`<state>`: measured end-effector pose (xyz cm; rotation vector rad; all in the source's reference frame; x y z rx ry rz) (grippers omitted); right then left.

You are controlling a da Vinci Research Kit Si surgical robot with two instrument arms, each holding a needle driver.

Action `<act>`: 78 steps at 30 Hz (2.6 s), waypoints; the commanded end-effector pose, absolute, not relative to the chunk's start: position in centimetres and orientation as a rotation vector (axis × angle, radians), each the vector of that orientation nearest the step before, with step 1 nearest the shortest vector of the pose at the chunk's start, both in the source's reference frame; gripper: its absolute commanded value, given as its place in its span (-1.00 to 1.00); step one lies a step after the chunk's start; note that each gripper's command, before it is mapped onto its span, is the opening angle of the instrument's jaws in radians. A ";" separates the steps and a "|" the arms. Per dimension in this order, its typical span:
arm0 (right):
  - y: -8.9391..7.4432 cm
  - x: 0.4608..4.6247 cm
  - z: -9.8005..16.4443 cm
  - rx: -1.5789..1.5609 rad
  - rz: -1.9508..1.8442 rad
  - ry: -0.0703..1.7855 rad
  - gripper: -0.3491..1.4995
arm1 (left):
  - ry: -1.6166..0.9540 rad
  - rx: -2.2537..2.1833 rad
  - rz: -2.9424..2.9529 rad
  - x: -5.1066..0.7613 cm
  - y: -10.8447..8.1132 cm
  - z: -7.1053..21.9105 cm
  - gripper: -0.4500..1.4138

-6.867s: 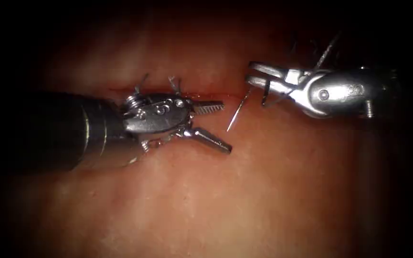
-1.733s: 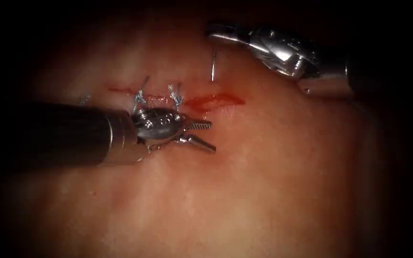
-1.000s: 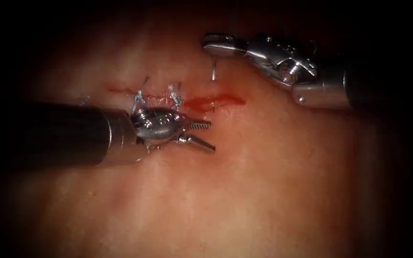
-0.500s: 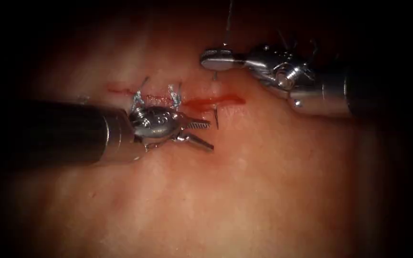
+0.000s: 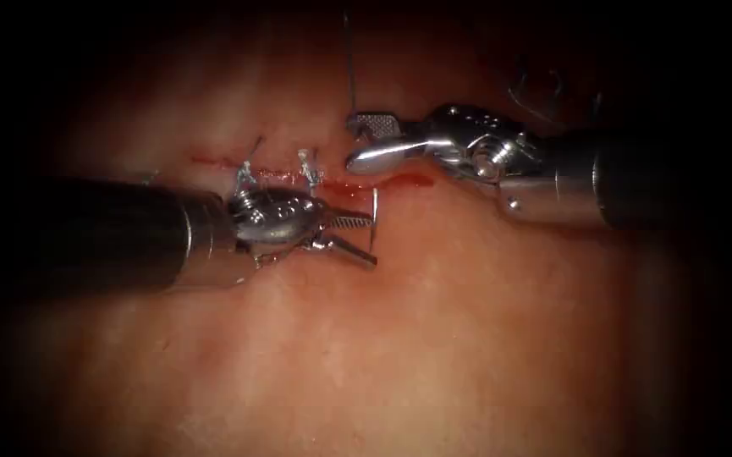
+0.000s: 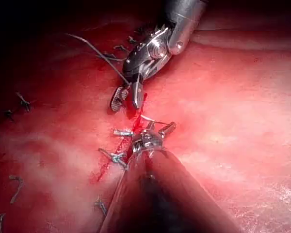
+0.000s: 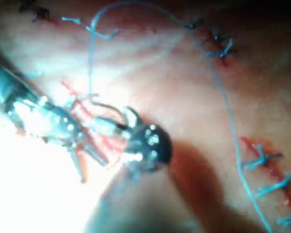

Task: Wound Closure

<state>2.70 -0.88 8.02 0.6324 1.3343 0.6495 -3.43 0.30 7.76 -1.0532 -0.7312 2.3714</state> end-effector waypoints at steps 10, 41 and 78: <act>-0.6 2.76 7.9 0.385 0.540 1.347 0.76 | -0.729 -1.056 2.373 -3.48 0.3 7.8 -0.06; -0.8 2.74 8.1 0.650 0.625 1.252 -1.00 | -0.732 -1.054 2.369 -3.47 0.3 7.8 -0.06; -0.7 1.77 7.9 0.593 0.633 1.239 0.69 | -0.527 -1.273 2.633 -3.53 0.3 7.3 0.30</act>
